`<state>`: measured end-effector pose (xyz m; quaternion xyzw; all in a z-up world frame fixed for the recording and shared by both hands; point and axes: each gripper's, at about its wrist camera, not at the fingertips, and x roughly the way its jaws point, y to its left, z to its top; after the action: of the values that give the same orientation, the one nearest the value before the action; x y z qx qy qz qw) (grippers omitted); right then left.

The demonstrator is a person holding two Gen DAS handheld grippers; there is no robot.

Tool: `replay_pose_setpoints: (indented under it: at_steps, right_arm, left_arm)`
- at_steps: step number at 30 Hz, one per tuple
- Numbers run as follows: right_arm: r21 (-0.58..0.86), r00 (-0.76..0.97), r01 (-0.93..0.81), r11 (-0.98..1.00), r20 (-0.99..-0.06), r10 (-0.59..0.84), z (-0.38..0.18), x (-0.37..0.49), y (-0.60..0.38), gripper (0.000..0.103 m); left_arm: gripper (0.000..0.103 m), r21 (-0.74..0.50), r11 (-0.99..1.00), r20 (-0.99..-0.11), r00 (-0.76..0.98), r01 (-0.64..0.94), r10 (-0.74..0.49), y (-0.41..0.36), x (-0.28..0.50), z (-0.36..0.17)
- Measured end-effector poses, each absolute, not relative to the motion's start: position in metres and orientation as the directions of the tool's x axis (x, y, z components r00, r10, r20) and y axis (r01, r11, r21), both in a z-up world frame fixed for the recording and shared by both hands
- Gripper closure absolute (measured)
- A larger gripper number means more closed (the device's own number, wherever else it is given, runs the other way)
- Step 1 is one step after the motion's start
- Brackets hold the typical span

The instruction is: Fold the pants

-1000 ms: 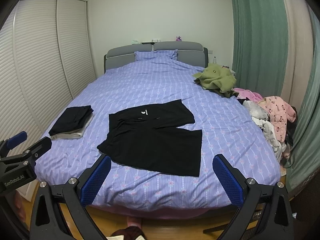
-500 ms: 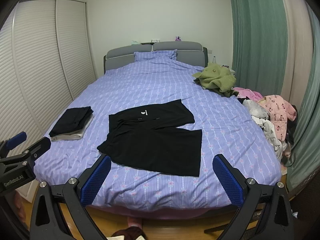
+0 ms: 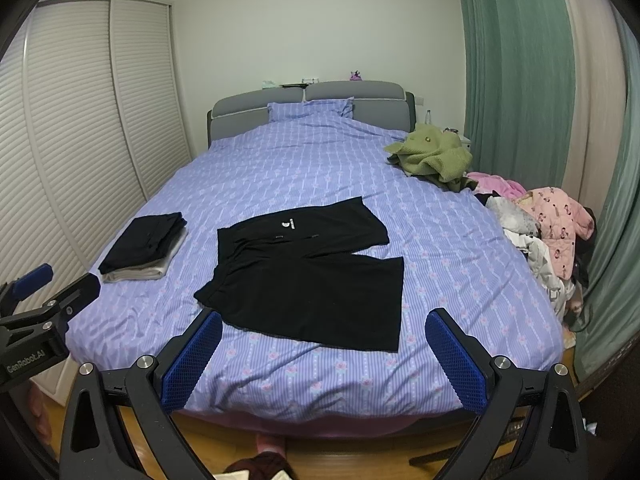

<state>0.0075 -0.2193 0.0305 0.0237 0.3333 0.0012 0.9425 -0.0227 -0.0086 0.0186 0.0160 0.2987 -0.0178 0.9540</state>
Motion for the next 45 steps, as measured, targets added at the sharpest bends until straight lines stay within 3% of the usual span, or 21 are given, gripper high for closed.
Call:
replay_pose_setpoints:
  at_steps: [20,34,45]
  right_arm:
    - [0.054,0.729,0.046,0.997,-0.685,0.003,0.007,0.026,-0.218,0.0]
    - [0.045,0.574,0.139,0.989,-0.818,-0.043,-0.073,0.103,-0.205,0.0]
    - [-0.001,0.437,0.235,0.972,-0.893,-0.106,-0.149,0.195,-0.17,0.0]
  left_arm:
    - [0.0,0.023,0.998,-0.636,0.771,0.057,-0.03,-0.007,0.005,0.003]
    - [0.0,0.039,0.998,-0.765,0.644,0.043,0.002,0.041,0.095,-0.08]
    - [0.0,-0.059,0.997,-0.861,0.504,0.04,-0.071,0.091,0.208,-0.169]
